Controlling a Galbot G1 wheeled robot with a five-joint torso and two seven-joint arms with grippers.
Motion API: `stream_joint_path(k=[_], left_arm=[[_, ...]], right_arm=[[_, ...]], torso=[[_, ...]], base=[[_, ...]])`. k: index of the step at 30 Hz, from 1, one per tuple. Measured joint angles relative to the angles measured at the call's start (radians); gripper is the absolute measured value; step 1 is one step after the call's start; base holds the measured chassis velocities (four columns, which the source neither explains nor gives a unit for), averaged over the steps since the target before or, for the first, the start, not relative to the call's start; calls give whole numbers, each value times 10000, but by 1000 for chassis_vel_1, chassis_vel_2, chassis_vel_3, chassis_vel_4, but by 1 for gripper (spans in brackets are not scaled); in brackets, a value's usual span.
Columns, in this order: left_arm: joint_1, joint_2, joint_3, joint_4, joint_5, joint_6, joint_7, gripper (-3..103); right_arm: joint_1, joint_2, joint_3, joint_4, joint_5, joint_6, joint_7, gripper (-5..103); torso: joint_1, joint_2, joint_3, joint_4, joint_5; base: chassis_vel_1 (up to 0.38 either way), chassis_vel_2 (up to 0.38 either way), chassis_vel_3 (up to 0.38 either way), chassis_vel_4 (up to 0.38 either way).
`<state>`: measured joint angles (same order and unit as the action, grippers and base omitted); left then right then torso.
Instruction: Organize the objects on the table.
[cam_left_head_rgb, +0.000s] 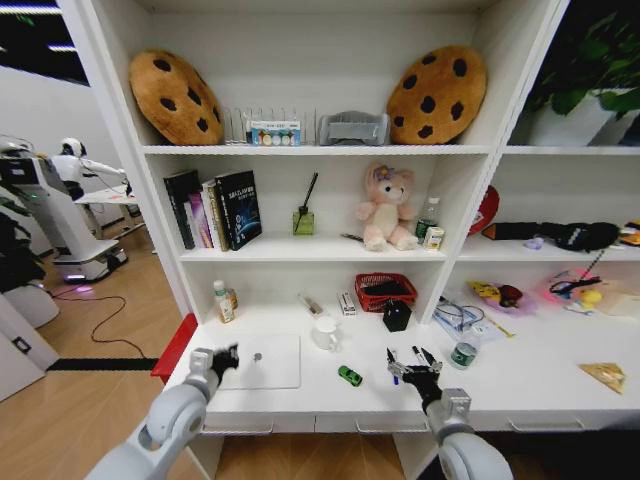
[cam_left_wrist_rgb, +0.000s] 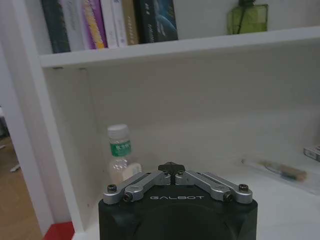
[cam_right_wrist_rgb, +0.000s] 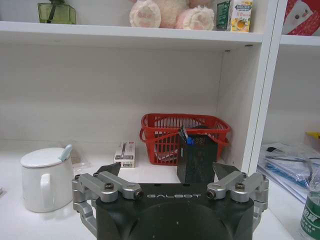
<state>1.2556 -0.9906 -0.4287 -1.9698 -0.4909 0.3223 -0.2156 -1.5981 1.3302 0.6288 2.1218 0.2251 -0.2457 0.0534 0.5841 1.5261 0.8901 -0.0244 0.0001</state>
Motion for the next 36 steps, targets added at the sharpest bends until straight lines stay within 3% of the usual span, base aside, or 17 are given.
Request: stream_joint_path(k=[1, 2, 3, 5, 6, 8, 12, 15, 19, 22, 24, 27, 30, 36], left_arm=[[0, 0, 0, 0, 0, 0, 0, 0], [316, -287, -643, 228, 79, -719, 244, 0], [316, -287, -643, 228, 79, -719, 244, 0], [1050, -606, -1497, 220, -65, -1435, 519, 11], [1050, -606, -1497, 220, -65, -1435, 519, 11], [1519, -794, -1983, 115, -103, -1790, 828, 22], [1964, -990, -2355, -173, -90, -1893, 1249, 32], [2677, -1364, -2796, -753, 99, -1998, 1678, 48], [3352, -1827, -3304, -1206, 174, -2075, 1848, 59], [4341, -2333, -3973, -1661, 243, -2393, 2242, 76], [4610, -2441, -4125, -1790, 243, -2458, 2334, 76], [5462, -2751, -4495, -2416, 273, -2542, 2480, 92], [5919, -2995, -4562, -2798, 315, -2596, 2498, 98], [6156, -3335, -4562, -2940, 353, -2718, 2477, 100]], right_arm=[[0, 0, 0, 0, 0, 0, 0, 100], [-45, 0, 17, 132, 3, 0, 12, 100], [-45, 0, 17, 132, 3, 0, 12, 100], [-158, -50, 93, 346, 11, 0, 27, 100], [-158, -50, 93, 346, 11, 0, 27, 100], [-289, -77, 195, 512, 17, -1, 38, 100], [-501, -60, 300, 735, 18, 0, 60, 100], [-767, -57, 393, 1080, 28, -1, 95, 100], [-922, -76, 478, 1305, 70, -1, 181, 100], [-1014, -115, 565, 1455, 127, -1, 242, 100], [-1025, -122, 573, 1485, 138, -1, 253, 100], [-1058, -124, 562, 1574, 145, -7, 273, 100], [-1082, -91, 519, 1614, 112, -11, 274, 100], [-1185, -72, 516, 1729, 92, -12, 275, 100]], torso=[[0, 0, 0, 0, 0], [2, -1, 1, 1, -3], [2, -1, 1, 1, -3], [0, -1, 0, 9, -2], [0, -1, 0, 9, -2], [0, -1, 0, 8, -1], [0, 0, 0, 3, -2], [0, 0, 0, 3, -1], [-1, 0, 0, 4, -1], [-1, 0, 0, 6, -1], [-1, 0, -1, 6, -1], [-1, 0, -1, 6, 0], [-1, 0, -1, 6, 1], [-1, 0, -1, 5, -1]], base=[[0, 0, 0, 0], [0, 0, 0, 0], [0, 0, 0, 0], [0, 0, 0, 0], [0, 0, 0, 0], [0, 0, 0, 0], [0, 0, 0, 0], [0, 0, 0, 0], [0, 0, 0, 0], [0, 0, 0, 0], [0, 0, 0, 0], [0, 0, 0, 0], [0, 0, 0, 0], [0, 0, 0, 0]])
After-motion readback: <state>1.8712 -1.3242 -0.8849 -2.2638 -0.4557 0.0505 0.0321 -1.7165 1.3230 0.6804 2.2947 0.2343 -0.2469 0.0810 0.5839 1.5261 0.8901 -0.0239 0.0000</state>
